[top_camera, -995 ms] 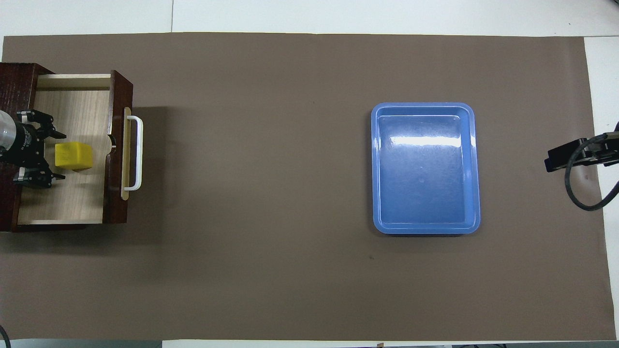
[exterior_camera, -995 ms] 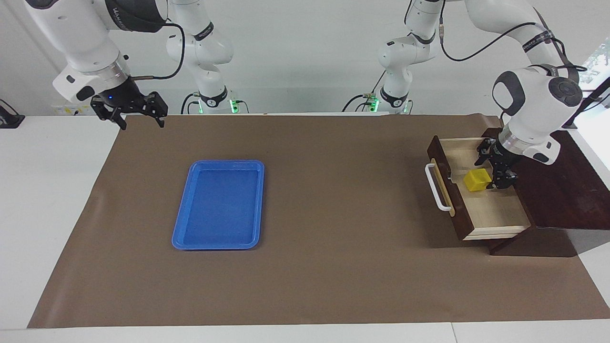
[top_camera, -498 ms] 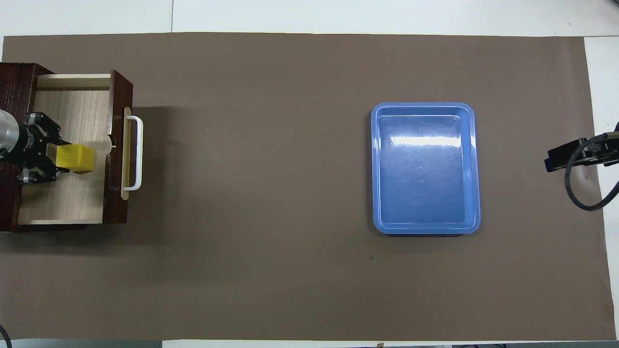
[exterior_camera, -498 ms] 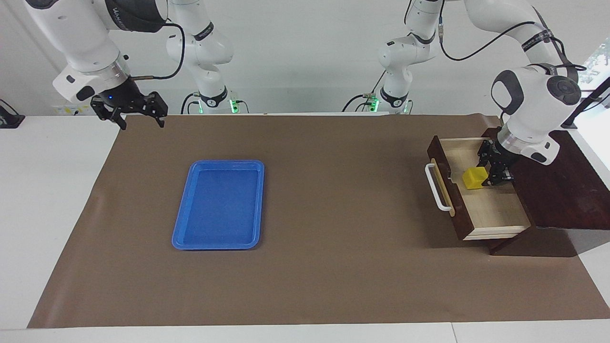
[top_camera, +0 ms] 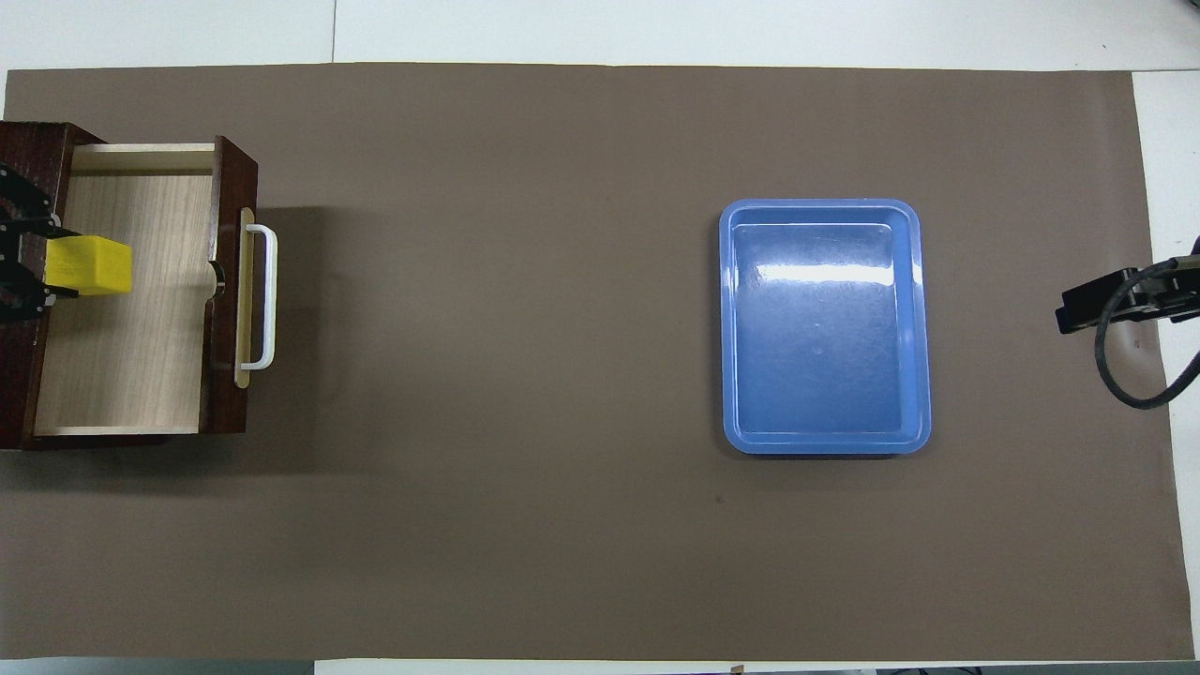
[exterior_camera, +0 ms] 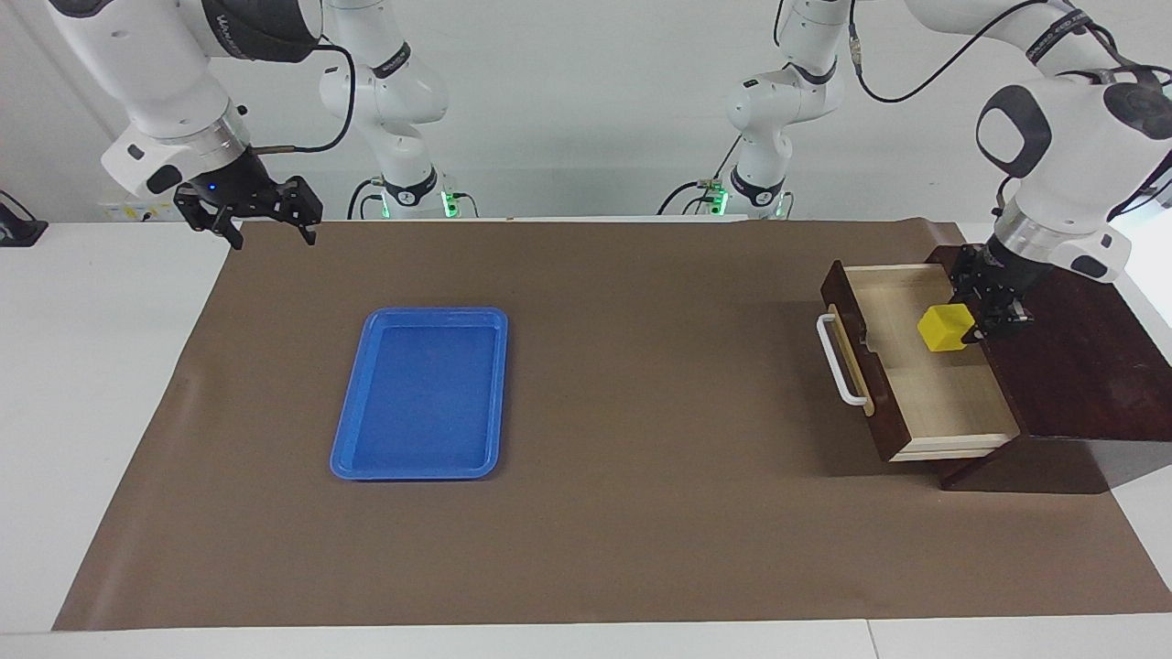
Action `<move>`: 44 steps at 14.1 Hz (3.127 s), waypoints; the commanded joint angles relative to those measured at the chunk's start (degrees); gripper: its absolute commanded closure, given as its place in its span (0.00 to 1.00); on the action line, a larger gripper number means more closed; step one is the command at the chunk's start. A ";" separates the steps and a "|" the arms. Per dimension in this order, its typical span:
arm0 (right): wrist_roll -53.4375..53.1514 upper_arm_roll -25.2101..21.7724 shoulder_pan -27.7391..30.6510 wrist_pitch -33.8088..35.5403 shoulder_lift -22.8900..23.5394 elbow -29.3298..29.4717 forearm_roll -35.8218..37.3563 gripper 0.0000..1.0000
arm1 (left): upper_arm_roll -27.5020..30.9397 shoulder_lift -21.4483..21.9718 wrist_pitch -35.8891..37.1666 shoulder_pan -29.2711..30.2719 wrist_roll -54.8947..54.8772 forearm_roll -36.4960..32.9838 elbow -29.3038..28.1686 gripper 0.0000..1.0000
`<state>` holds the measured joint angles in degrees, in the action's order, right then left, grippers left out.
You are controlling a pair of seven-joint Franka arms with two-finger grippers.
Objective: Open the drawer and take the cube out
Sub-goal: 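Lift the cube with the left gripper while the right gripper approaches, then close the right gripper on the yellow cube held by the left gripper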
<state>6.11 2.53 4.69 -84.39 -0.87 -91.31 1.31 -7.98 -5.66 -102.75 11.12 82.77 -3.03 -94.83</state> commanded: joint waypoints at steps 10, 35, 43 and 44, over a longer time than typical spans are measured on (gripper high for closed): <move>-47.02 0.37 -1.88 -2.96 -1.69 -7.39 -19.56 0.00 | 0.59 -9.98 10.64 -24.55 24.52 0.22 12.39 1.00; -89.77 0.28 -27.97 -41.18 32.06 6.75 -59.75 0.00 | 0.33 -10.60 4.75 -31.06 35.70 3.56 12.22 1.00; -91.71 0.19 -33.17 -45.16 32.24 7.02 -58.96 0.00 | 0.33 -10.60 2.55 -31.95 37.28 3.56 11.87 1.00; -92.58 0.19 -33.26 -45.24 32.33 7.11 -58.70 0.00 | 0.33 -10.51 2.55 -31.95 37.28 3.56 11.78 1.00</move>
<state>-84.77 2.79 -28.86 -129.93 30.54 -85.72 -57.39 -8.44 -15.63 -99.65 -20.07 119.37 -0.41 -83.86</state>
